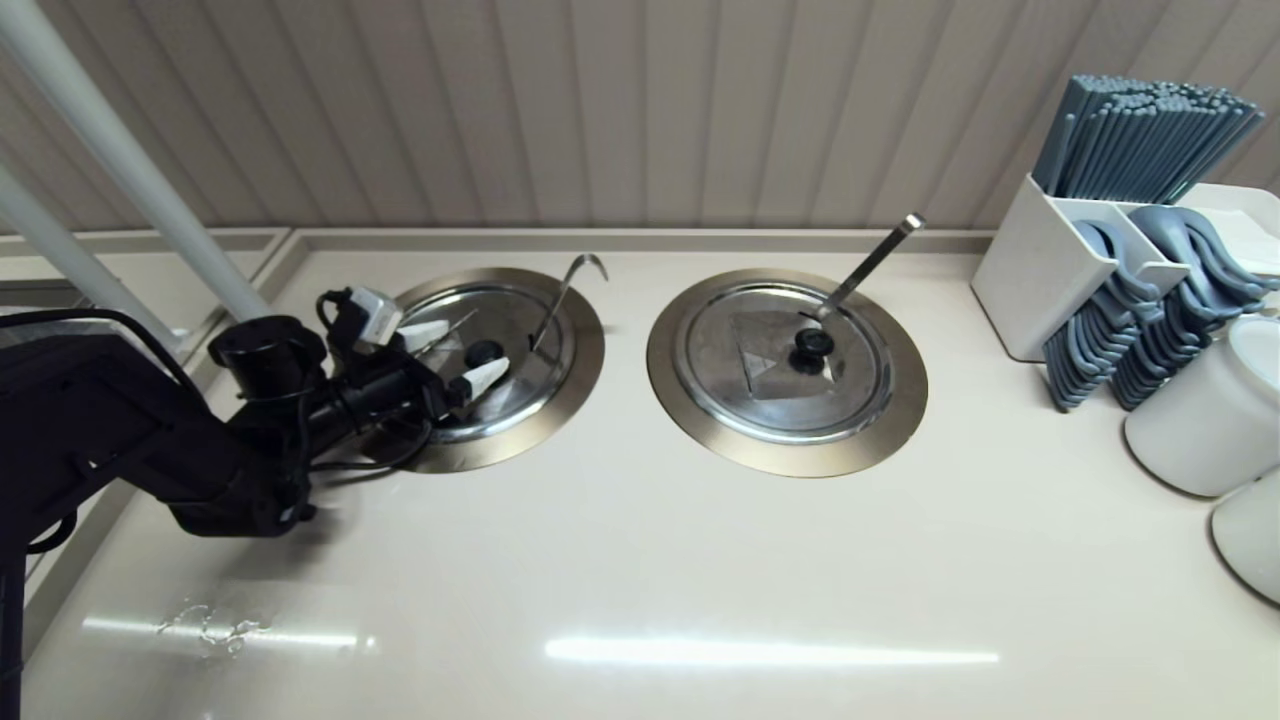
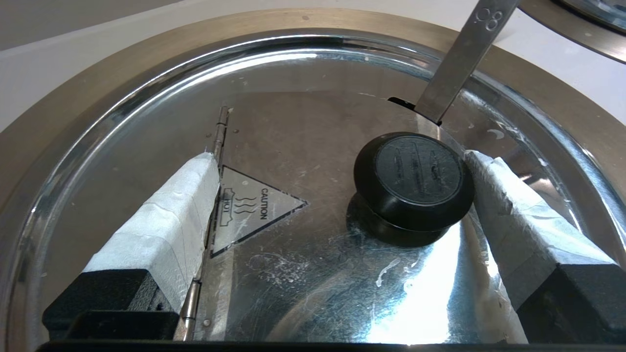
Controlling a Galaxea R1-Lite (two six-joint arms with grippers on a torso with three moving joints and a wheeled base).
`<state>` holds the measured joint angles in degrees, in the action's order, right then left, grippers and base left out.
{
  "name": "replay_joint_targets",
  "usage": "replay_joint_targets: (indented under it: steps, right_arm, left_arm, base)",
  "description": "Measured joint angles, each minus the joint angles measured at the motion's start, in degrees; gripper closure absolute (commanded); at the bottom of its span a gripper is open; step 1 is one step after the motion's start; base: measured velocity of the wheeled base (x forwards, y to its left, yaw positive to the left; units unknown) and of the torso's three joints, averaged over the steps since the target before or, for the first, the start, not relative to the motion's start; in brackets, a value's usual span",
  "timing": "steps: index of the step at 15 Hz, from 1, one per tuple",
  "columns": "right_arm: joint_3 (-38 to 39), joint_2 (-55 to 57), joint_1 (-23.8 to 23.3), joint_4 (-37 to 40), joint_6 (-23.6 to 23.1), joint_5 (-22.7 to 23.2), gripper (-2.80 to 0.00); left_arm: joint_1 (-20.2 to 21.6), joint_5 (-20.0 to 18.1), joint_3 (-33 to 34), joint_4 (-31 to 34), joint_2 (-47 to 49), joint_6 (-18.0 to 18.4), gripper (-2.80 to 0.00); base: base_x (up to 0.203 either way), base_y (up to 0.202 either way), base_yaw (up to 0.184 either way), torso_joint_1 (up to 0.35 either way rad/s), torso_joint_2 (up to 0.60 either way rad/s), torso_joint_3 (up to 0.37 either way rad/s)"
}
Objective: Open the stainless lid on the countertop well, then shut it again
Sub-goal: Open the lid
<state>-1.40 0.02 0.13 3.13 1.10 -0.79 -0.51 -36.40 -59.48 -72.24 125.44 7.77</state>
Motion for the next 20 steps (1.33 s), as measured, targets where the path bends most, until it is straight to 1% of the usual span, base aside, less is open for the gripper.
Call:
replay_joint_targets:
  steps: [7, 9, 10, 20]
  right_arm:
    - [0.0, 0.0, 0.02, 0.02, 0.05, 0.03, 0.0]
    - [0.0, 0.0, 0.02, 0.02, 0.05, 0.03, 0.0]
    - [0.0, 0.0, 0.02, 0.0, 0.0, 0.05, 0.0]
    - [0.0, 0.0, 0.02, 0.02, 0.05, 0.03, 0.0]
  left_arm:
    - [0.18, 0.3, -0.82, -0.11, 0.74, -0.06, -2.8]
    - [0.21, 1.97, -1.13, -0.05, 0.74, -0.06, -2.8]
    - [0.26, 2.15, -1.27, -0.09, 0.72, -0.07, -2.8]
    - [1.0, 2.27, -1.74, 0.05, 0.11, -0.41, -2.8]
  base:
    - [0.0, 0.0, 0.0, 0.0, 0.0, 0.0]
    - [0.0, 0.0, 0.0, 0.0, 0.0, 0.0]
    - [0.0, 0.0, 0.0, 0.0, 0.0, 0.0]
    - [0.0, 0.0, 0.0, 0.0, 0.0, 0.0]
